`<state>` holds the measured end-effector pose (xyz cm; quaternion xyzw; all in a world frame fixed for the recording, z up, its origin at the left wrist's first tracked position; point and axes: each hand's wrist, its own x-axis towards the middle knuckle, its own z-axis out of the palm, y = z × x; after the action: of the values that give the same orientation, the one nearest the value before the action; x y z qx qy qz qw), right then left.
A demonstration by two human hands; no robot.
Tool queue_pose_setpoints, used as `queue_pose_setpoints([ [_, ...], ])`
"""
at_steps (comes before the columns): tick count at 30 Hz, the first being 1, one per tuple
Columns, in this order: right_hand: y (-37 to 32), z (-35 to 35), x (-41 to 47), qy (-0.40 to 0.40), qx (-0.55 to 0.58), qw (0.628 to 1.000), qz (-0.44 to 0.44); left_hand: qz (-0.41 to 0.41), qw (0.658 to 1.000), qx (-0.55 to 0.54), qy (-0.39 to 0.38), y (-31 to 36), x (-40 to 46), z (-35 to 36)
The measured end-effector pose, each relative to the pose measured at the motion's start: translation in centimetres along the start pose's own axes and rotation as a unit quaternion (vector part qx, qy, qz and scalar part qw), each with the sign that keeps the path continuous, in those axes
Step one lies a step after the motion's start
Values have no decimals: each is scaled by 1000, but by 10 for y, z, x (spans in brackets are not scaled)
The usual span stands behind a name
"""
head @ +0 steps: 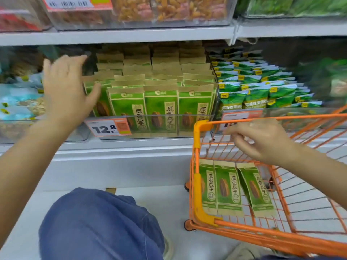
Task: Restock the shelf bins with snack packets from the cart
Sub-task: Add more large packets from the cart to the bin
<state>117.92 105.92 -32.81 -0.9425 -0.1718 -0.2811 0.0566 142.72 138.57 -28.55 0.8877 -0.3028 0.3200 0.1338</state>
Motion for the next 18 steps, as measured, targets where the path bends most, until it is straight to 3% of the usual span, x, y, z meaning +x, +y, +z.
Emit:
queue_pose_setpoints([
  [2, 14, 3, -36, -100, -31, 994, 30, -23, 991, -111, 73, 41, -18, -19],
  [4, 21, 16, -62, -211, -88, 971, 71, 52, 979, -192, 46, 90, -37, -24],
  [6, 24, 34, -77, -373, -121, 897, 204, 133, 958, -240, -79, 134, -52, -6],
  [8, 29, 56, -98, -485, -115, 791, 355, 152, 927, -271, -211, 168, -63, 20],
  [10, 30, 73, -122, -518, -49, 728, 445, 94, 901, -327, -270, 187, -77, 41],
  [13, 22, 91, -147, -521, 10, 672, 526, 55, 875, -396, -273, 193, -89, 56],
  [18, 17, 96, -152, -492, -8, 672, 553, 74, 883, -384, -259, 191, -87, 58],
])
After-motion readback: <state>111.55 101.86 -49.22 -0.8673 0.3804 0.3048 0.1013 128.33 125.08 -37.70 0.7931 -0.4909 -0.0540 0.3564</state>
